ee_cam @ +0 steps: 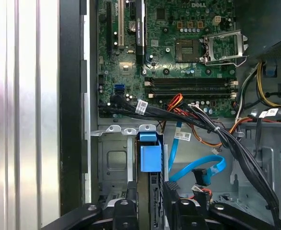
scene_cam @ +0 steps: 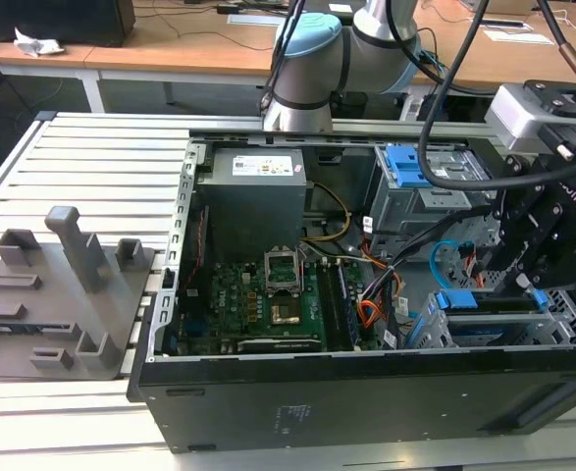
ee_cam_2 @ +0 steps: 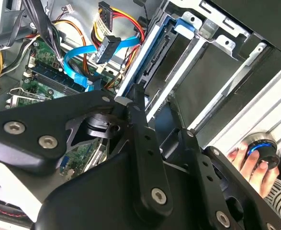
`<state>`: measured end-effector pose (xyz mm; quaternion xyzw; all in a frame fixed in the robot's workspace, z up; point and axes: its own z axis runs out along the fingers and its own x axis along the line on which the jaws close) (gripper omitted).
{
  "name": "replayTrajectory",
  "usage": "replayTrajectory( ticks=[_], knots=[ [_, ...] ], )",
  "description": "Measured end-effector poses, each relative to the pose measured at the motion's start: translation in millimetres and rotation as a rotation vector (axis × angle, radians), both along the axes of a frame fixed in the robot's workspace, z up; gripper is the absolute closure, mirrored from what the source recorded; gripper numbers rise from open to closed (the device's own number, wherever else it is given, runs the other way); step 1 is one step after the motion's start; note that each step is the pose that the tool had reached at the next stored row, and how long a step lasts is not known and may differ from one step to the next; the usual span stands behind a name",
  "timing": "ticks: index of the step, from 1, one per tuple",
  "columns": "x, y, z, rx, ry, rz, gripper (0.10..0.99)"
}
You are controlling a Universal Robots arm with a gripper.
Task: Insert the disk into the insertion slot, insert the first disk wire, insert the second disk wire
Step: 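Insert the first disk wire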
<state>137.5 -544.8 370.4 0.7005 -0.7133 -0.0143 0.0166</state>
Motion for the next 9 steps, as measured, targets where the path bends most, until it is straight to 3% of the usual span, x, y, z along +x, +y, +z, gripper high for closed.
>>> replayTrajectory(
  ticks=[2, 3, 4, 9],
  knots=[
    [0.0, 0.7, 1.6, 0.0, 0.0, 0.0, 0.725],
    [0.0, 3.8, 1.7, 0.001, 0.0, 0.0, 0.725],
    [0.0, 19.3, 1.8, 0.0, 0.0, 0.0, 0.725],
    [1.5, 44.2, 1.8, 0.0, 0.0011, 0.0, 0.725]
  ],
)
